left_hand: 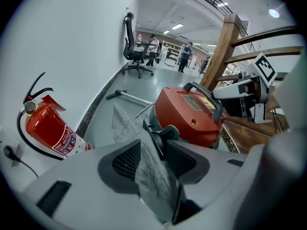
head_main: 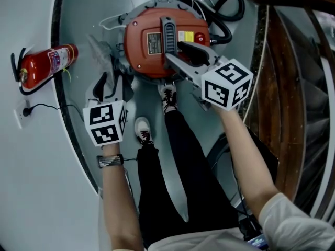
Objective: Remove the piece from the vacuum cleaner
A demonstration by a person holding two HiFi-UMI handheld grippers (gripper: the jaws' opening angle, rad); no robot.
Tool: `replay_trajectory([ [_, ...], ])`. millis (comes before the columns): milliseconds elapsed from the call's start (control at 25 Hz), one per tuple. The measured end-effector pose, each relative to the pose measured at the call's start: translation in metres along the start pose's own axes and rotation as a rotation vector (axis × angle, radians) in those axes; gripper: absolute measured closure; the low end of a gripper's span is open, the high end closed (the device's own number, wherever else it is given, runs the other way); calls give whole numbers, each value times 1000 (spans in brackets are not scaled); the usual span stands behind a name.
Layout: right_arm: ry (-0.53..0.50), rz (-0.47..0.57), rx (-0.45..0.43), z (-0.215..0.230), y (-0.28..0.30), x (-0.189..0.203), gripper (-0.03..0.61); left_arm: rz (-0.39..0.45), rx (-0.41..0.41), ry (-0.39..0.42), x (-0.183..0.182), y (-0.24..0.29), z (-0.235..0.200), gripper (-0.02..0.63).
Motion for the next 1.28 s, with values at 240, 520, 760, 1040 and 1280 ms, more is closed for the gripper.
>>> replay_trajectory([
  [240,35,-9,-84,-3,7,6,381,-5,27,24,-3,4,2,428],
  [520,-6,-22,-67,-9,20,3,382,-27,17,46,-2,9,-2,417],
  [760,-25,12,-47,-10,21,4,380,-35,-52,51,3,14,-7,419],
  [1040,-44,32,-25,-11,20,4,377,-38,-43,55,4,14,-9,425],
  [1280,-51,33,-18,-10,19,4,374,-32,-57,89,4,15,-1,469],
])
Point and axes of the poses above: the fingertips, and each gripper's own axes: y forward along the fingers, z to its right, x out of its underside, the point moved 3 cm from there along -y, backward along the fingers, and after that the axes turned 2 degrees about x, right-handed, at the moved point
